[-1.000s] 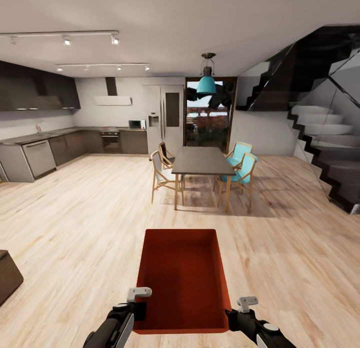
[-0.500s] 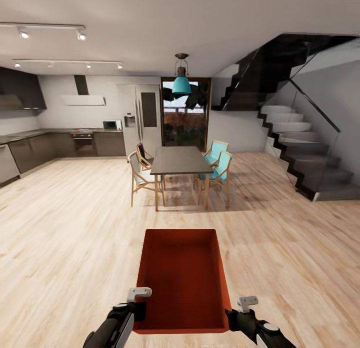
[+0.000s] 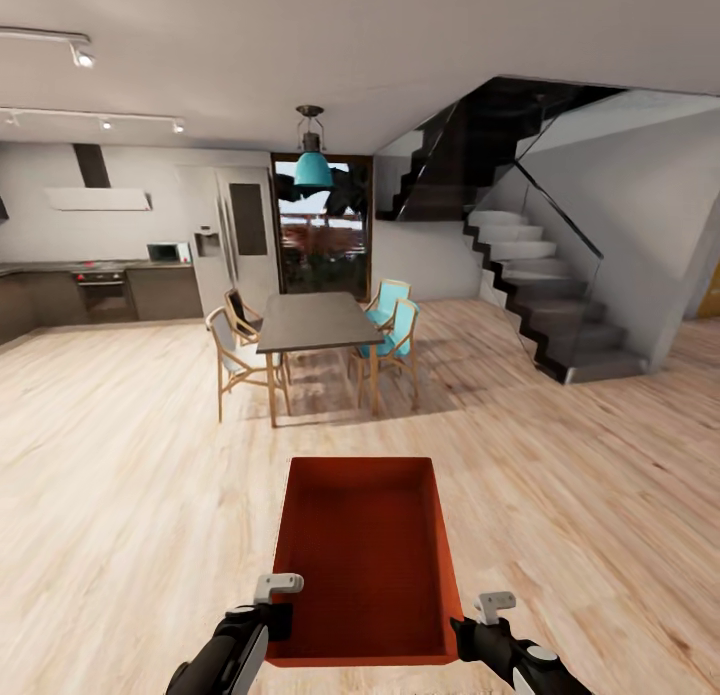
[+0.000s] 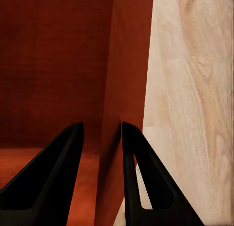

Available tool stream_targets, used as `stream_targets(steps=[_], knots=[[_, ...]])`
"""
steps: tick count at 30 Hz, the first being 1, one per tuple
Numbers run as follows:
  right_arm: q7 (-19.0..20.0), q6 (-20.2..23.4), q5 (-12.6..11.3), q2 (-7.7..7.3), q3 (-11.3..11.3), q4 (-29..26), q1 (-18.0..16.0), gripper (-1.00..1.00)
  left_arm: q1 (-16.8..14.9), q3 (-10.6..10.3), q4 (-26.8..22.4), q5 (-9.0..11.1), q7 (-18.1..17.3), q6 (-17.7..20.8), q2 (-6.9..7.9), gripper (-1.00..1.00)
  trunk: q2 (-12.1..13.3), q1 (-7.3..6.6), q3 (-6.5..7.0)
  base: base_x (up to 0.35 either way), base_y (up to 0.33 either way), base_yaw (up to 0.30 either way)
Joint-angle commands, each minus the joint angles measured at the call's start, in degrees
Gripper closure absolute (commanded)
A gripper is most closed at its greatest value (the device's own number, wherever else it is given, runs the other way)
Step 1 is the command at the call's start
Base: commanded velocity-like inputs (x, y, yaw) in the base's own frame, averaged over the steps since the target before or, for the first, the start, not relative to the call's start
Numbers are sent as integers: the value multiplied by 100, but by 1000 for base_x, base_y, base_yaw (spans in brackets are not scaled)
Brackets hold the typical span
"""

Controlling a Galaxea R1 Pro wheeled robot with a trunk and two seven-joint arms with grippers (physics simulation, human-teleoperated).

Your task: Move the two storage containers from the living room to the garage. In the garage, place one container on the floor and stack the other container on top of it (either order is fine).

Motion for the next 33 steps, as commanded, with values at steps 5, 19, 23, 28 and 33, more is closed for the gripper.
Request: stream_targets(steps=[5,19,23,28,33], knots=[[4,-6,-74,-4,45,1,-8,100,-1,14,-13,-79,12,33,-9,100,-12,3,-12,0,0,-299],[7,-6,-75,-4,47,1,-8,100,-1,14,-13,-79,12,33,-9,100,-12,3,-12,0,0,-299],[8,-6,-75,-4,46,1,-8,100,0,14,-13,-78,12,33,-9,100,-12,3,-12,0,0,-299],[8,-6,-71,-4,49,1,-8,100,0,14,-13,-77,12,33,-9,100,-12,3,-12,0,0,-299],[8,-6,-71,-4,49,1,-8,100,-1,14,-13,-77,12,25,-9,100,-12,3,-12,0,0,-299]])
